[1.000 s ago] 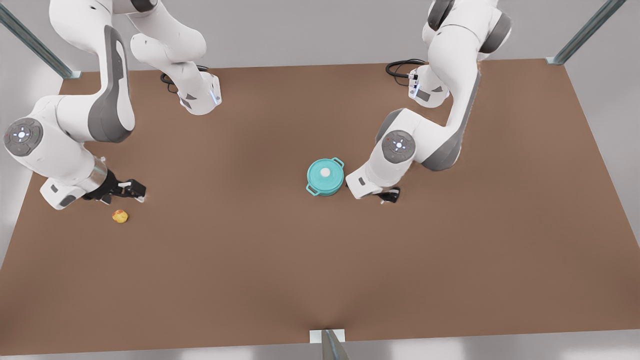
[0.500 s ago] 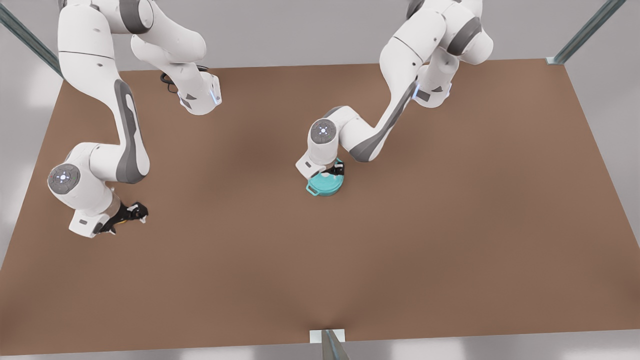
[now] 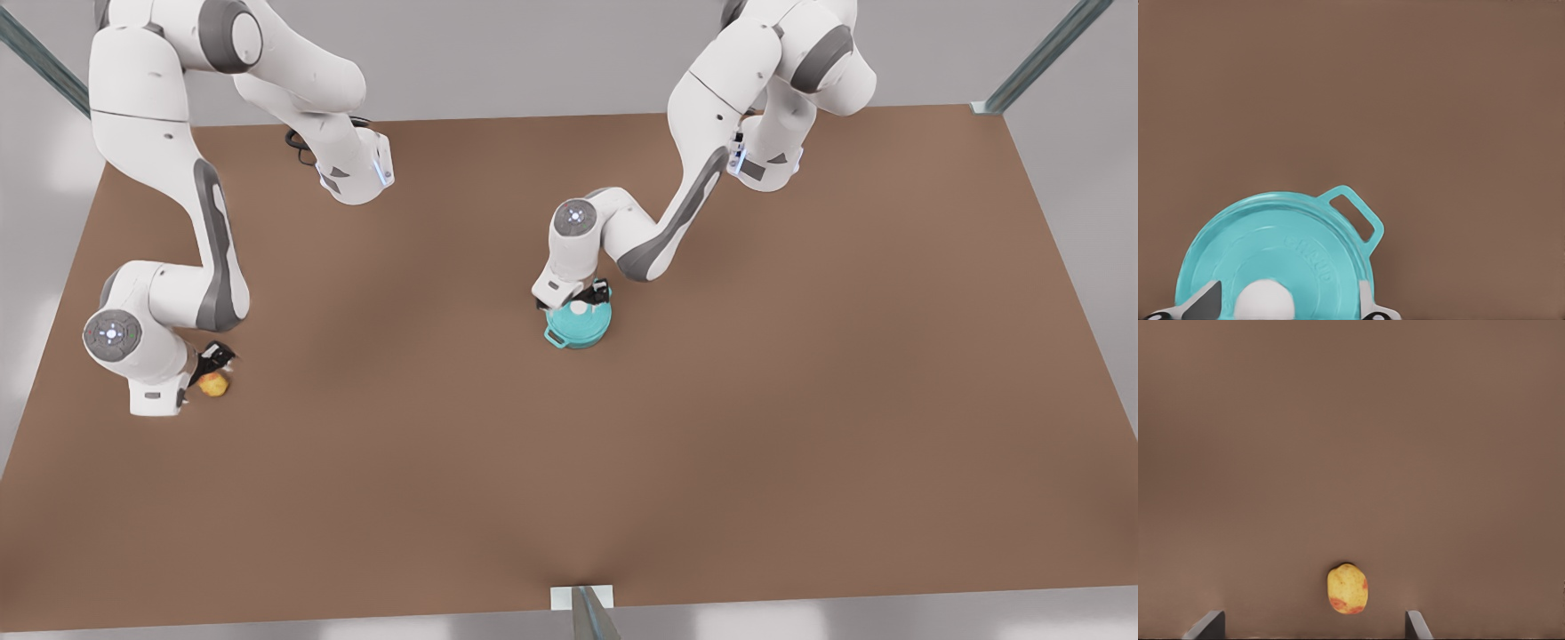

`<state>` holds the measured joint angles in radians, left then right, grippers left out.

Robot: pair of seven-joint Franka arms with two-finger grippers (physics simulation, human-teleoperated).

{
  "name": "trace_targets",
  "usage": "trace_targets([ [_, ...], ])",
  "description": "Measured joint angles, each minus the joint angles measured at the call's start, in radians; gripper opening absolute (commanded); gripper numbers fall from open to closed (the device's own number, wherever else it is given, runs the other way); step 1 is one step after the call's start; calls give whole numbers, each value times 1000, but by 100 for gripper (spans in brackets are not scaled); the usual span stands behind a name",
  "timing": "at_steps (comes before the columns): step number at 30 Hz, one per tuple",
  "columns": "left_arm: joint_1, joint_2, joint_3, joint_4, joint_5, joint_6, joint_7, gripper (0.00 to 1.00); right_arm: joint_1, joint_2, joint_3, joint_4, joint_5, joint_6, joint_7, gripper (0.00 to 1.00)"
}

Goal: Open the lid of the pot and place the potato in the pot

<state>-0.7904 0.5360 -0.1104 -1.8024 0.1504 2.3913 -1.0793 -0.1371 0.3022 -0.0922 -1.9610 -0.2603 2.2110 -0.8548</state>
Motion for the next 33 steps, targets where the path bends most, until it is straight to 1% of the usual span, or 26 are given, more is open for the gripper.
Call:
trace_targets([
  [7, -14, 2, 0, -25, 26, 27, -77, 100, -16, 9, 0, -61, -46, 56, -80, 100],
  [13, -14, 12, 0, -52, 36, 49, -123, 100, -18, 84, 0, -68, -52, 127, -125, 100],
  [14, -14, 8, 0, -57, 38, 55, -130, 97, -19, 96, 0, -66, -51, 136, -131, 100],
  [15, -14, 4, 0, -60, 40, 60, -137, 70, -20, 111, 0, -65, -50, 144, -136, 100],
  [16, -13, -1, 0, -61, 41, 64, -143, 54, -20, 128, -1, -62, -49, 151, -141, 100],
  [17, -13, -4, 1, -61, 42, 67, -150, 45, -20, 142, -4, -60, -48, 156, -146, 100],
  [20, -12, -7, 1, -60, 46, 70, -169, 31, -21, 172, -17, -45, -46, 168, -158, 100],
  [24, -7, -7, 4, -51, 52, 67, -193, 26, -20, 224, -32, 5, -48, 177, -173, 100],
  [28, 45, -2, 8, 62, 54, 12, -204, 26, -47, 233, -49, 9, -61, 181, -188, 100],
  [30, 139, 13, 8, 107, 55, -10, -197, 26, -64, 233, -50, 2, -66, 182, -196, 100],
  [31, 221, 44, 8, 136, 55, -19, -184, 26, -70, 233, -50, 0, -67, 183, -200, 100],
  [32, 313, 95, 9, 175, 55, -26, -166, 27, -74, 233, -50, -1, -68, 183, -204, 100],
  [33, 389, 156, 9, 230, 54, -32, -143, 30, -76, 233, -50, -2, -69, 183, -208, 100],
])
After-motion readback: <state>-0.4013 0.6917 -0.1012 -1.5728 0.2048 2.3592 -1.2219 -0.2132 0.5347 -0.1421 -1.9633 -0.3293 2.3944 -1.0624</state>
